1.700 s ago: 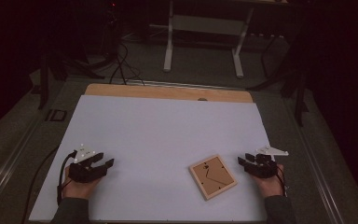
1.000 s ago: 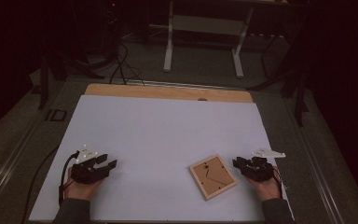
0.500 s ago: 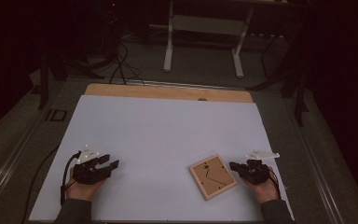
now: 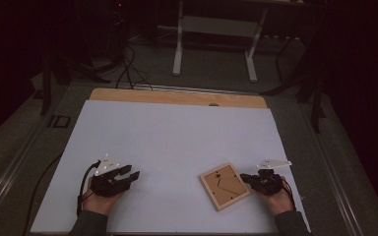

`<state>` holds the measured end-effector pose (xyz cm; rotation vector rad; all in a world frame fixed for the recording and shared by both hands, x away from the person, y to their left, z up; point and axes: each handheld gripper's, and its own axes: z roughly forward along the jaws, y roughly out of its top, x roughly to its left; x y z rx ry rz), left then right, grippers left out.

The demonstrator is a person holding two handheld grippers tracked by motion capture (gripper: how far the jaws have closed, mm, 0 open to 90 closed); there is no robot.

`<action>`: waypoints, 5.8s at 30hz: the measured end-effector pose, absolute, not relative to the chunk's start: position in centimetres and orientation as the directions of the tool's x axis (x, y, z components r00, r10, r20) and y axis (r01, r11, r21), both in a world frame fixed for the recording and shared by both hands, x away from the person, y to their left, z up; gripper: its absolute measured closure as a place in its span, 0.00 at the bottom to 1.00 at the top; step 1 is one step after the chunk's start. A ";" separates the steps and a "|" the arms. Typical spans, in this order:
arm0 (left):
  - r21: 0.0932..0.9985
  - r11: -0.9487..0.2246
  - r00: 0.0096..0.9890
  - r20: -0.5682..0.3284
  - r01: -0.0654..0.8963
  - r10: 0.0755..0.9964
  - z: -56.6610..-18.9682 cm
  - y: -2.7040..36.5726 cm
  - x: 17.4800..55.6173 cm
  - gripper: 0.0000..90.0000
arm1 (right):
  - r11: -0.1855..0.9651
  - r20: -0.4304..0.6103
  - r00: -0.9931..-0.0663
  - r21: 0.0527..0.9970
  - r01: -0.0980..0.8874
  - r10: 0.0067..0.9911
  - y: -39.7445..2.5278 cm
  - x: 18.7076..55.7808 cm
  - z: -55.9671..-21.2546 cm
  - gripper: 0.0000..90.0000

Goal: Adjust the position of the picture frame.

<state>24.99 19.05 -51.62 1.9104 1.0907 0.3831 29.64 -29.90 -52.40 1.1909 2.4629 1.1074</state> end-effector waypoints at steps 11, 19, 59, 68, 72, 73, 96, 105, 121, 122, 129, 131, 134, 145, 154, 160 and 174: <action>0.818 -0.240 0.630 -0.180 0.522 0.756 -51.3 15.5 25.5 0.68 | 0.392 0.154 -0.657 0.694 0.603 0.738 -30.0 29.7 -52.5 1.00; 0.806 -0.311 0.710 -0.180 0.503 0.681 -51.4 10.9 25.9 0.72 | 0.390 0.157 -0.654 0.693 0.607 0.740 -29.9 29.7 -52.5 1.00; 0.724 -0.492 0.808 -0.154 0.484 0.568 -53.7 0.7 27.1 1.00 | 0.376 0.183 -0.655 0.693 0.615 0.733 -29.6 30.0 -52.6 1.00; 0.714 -0.469 0.770 -0.152 0.519 0.620 -53.6 1.5 28.6 1.00 | 0.386 0.182 -0.664 0.691 0.611 0.725 -28.9 30.1 -52.6 1.00; 0.709 -0.457 0.750 -0.151 0.536 0.644 -53.5 2.0 29.6 1.00 | 0.395 0.182 -0.673 0.690 0.607 0.717 -28.4 30.1 -52.6 1.00; 0.709 -0.455 0.746 -0.151 0.539 0.649 -53.5 2.1 29.8 1.00 | 0.399 0.180 -0.676 0.690 0.604 0.714 -28.2 30.1 -52.6 1.00; 0.745 -0.399 0.711 -0.141 0.534 0.688 -52.6 4.5 31.8 1.00 | 0.426 0.152 -0.713 0.711 0.560 0.684 -26.0 30.3 -52.1 1.00; 0.797 -0.369 0.744 -0.144 0.479 0.653 -51.2 5.5 28.4 1.00 | 0.388 0.132 -0.675 0.732 0.560 0.726 -26.6 31.6 -51.9 1.00; 0.767 -0.457 0.810 -0.135 0.450 0.571 -53.1 3.9 24.7 1.00 | 0.366 0.112 -0.638 0.738 0.567 0.762 -24.6 35.1 -51.6 1.00; 0.763 -0.463 0.811 -0.133 0.451 0.570 -53.2 3.7 24.7 1.00 | 0.371 0.110 -0.638 0.734 0.569 0.762 -24.5 35.2 -51.6 1.00; 0.760 -0.468 0.812 -0.130 0.450 0.570 -53.3 3.5 25.0 1.00 | 0.383 0.114 -0.640 0.717 0.583 0.760 -24.3 35.6 -52.1 1.00; 0.760 -0.469 0.809 -0.124 0.449 0.574 -53.3 3.5 25.1 1.00 | 0.379 0.121 -0.638 0.716 0.587 0.760 -24.4 35.5 -52.1 1.00; 0.760 -0.466 0.802 -0.119 0.453 0.585 -53.3 3.7 25.3 1.00 | 0.381 0.121 -0.640 0.715 0.587 0.759 -24.5 35.4 -52.1 1.00; 0.750 -0.425 0.745 -0.133 0.507 0.654 -52.9 5.1 27.4 1.00 | 0.396 0.138 -0.662 0.705 0.588 0.737 -24.1 34.4 -52.7 1.00; 0.722 -0.459 0.750 -0.126 0.518 0.649 -52.6 5.0 27.0 1.00 | 0.405 0.140 -0.671 0.701 0.586 0.728 -24.6 33.5 -52.6 1.00; 0.714 -0.458 0.748 -0.139 0.530 0.649 -52.9 4.5 27.0 1.00 | 0.416 0.130 -0.672 0.696 0.585 0.729 -24.7 32.8 -52.5 1.00; 0.713 -0.377 0.652 -0.147 0.591 0.744 -52.9 6.8 30.4 1.00 | 0.432 0.134 -0.695 0.695 0.574 0.707 -22.9 32.2 -52.6 1.00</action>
